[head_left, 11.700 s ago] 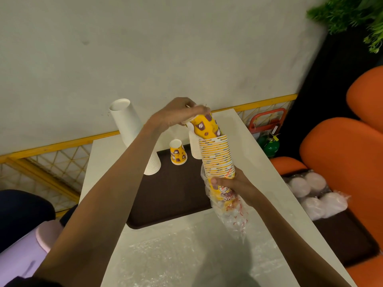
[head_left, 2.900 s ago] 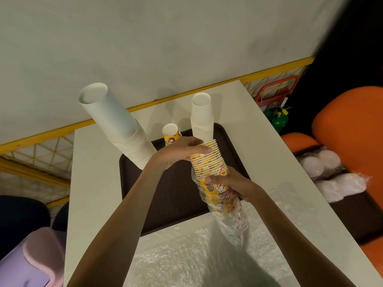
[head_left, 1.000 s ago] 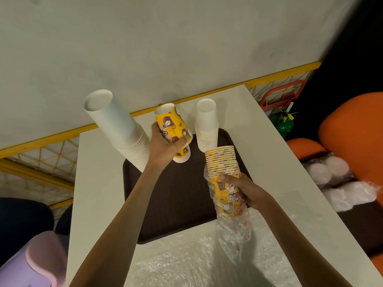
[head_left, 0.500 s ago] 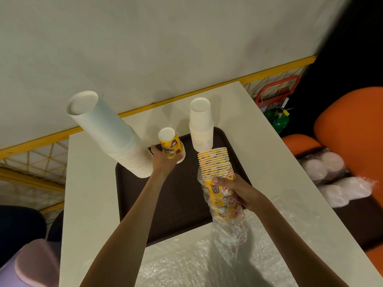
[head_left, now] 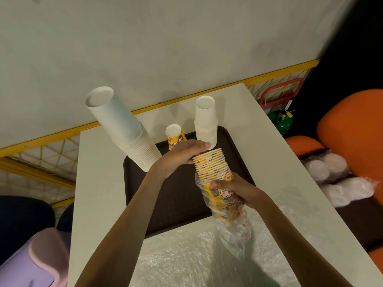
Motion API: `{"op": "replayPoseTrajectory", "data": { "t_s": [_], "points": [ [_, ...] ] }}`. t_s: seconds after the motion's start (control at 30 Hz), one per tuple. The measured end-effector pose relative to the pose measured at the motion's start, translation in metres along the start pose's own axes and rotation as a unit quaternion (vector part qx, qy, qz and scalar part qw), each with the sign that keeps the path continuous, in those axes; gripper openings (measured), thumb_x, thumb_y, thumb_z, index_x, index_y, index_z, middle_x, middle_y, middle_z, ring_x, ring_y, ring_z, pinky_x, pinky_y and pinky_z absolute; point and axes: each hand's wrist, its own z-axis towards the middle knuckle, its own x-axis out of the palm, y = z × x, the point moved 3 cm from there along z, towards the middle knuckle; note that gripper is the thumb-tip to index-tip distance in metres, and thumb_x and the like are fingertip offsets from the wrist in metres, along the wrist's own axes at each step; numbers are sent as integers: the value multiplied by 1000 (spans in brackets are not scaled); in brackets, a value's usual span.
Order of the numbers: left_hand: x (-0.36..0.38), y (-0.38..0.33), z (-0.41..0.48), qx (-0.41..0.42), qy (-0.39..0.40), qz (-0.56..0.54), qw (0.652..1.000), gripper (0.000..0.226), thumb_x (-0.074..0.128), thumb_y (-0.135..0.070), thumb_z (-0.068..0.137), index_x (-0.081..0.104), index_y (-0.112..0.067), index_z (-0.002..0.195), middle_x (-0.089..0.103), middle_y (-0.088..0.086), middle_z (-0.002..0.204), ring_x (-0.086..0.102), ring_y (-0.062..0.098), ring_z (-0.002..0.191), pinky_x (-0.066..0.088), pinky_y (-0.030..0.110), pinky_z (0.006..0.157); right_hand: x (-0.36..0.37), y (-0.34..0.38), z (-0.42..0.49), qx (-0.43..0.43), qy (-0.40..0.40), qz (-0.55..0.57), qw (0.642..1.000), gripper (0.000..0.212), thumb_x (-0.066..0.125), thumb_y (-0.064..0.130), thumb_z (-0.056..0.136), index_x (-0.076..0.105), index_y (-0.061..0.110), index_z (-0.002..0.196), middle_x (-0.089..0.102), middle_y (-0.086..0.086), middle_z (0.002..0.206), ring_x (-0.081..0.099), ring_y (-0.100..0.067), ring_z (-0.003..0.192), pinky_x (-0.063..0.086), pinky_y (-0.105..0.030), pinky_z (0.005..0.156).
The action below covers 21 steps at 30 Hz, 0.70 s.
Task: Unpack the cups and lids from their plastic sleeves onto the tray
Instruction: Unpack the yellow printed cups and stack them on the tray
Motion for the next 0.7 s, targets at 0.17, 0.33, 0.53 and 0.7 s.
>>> {"op": "replayPoseTrajectory", "data": {
  "t_s": [0.17,0.33,0.53,0.7],
  "points": [
    [9,-8,-8,-2,66,107,992,48,61,-33,88,48,-16,132,56,-2,124,54,14,117,45,28,98,2,3,-8,-20,35,-12,999,87,88,51,43,53,27,119,68,9,104,68,-5,94,53,-17,74],
    [9,-7,-14,-2,75,116,990,38,63,-30,88,53,-20,123,59,-6,116,56,13,112,45,22,91,2,0,-12,-18,55,-26,998,102,87,65,24,54,28,113,68,8,103,68,-6,93,53,-18,73],
    [7,-4,-17,-23,84,160,983,63,68,-50,68,53,-20,122,59,-3,119,56,15,113,46,27,95,5,-1,-18,-5,77,-54,996,99,87,65,23,55,27,109,68,11,97,68,-3,89,53,-17,71],
    [6,-2,-20,-36,95,186,977,81,72,-59,53,53,-19,121,60,1,121,57,18,115,46,33,101,6,-2,-20,8,95,-71,993,99,87,64,24,54,28,110,69,12,97,68,-3,91,53,-17,73]
  ]
}}
